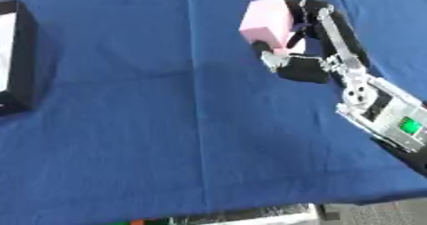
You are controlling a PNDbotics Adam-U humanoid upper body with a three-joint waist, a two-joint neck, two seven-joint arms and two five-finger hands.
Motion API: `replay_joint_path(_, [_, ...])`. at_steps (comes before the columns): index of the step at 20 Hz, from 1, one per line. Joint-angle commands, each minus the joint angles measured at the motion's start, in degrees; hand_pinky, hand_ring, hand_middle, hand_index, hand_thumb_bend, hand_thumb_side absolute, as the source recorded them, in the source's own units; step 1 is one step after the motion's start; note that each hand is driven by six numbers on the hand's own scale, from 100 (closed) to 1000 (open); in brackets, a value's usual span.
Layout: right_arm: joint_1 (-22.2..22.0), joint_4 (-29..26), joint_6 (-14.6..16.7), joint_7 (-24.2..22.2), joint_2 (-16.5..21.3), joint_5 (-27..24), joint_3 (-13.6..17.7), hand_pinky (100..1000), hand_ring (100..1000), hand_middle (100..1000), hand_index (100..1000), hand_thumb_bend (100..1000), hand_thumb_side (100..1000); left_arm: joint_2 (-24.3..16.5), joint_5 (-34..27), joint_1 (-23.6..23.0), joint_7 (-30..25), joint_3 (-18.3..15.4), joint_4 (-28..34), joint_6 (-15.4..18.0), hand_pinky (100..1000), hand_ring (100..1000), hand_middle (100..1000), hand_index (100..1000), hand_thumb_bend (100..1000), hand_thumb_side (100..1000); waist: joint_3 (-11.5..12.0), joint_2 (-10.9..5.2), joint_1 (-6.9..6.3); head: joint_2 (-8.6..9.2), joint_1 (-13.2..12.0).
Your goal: Pick up the objects with one hand, pass them to the other hand, and then place them into the box on the other side of the table.
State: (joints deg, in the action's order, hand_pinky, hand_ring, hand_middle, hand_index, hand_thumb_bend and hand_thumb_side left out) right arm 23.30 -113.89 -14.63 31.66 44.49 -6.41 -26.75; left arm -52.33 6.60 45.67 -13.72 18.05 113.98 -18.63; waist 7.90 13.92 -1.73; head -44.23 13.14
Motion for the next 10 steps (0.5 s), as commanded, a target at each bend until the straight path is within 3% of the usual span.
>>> replay_joint_path(1, [1.0,-0.7,1.0,-0.6,0.5,-0.8,-0.2,434,625,520,556,100,100,0.0,0.2,2.8,-2.5,1.2,0.6,0.5,912,781,775,799,100,535,0.3,-1.41,-0.08,0.11,0.3])
replay_joint_path(10, [1.7,-0.7,1.9,-2.4,0.4,-0.8,-0.6,455,631,526,562,100,100,4.0,-1.4,8.7,-8.7,6.4,0.6,3.3,919,780,778,800,100,589,1.6,-1.32,-0.59,0.14,0.5])
